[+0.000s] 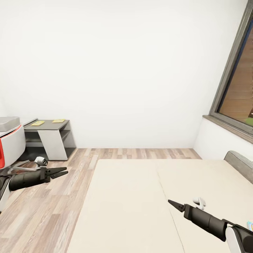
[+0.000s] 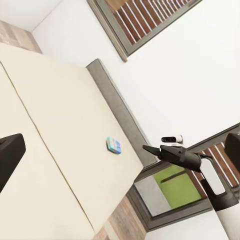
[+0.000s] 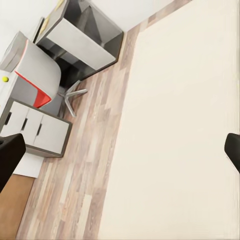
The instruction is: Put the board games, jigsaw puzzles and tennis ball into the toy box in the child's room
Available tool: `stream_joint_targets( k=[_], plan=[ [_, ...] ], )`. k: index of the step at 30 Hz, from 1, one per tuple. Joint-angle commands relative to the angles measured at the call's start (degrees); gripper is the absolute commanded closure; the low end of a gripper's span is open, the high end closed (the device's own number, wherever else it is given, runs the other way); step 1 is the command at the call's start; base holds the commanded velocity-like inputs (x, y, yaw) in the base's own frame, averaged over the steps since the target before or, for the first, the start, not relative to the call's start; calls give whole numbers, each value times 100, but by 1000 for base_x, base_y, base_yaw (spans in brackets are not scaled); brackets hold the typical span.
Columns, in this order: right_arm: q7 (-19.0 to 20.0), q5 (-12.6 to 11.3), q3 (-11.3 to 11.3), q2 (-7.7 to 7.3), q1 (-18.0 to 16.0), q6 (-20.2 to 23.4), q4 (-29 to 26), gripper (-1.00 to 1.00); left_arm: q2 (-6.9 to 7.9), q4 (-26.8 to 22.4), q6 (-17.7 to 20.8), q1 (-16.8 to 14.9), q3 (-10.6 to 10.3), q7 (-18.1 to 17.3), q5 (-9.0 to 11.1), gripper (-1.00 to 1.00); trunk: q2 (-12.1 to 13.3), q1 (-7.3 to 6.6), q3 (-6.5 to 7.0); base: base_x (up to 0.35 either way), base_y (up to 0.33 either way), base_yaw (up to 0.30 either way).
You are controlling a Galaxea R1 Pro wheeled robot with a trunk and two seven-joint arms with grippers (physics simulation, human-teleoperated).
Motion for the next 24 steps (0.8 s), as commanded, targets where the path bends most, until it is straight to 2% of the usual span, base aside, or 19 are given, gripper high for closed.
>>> stream_joint_targets(
  k=[1,24],
  plan=[
    [23,3,-6,0,-7,25,0,-100,1,-2,61,-5,-1,-24,-6,-100,-13,4,-14,0,-198,0],
    [23,2,-9,0,-6,28,0,-100,0,-2,61,-5,-1,-24,-6,-100,-13,4,-14,0,-198,0]
  ],
)
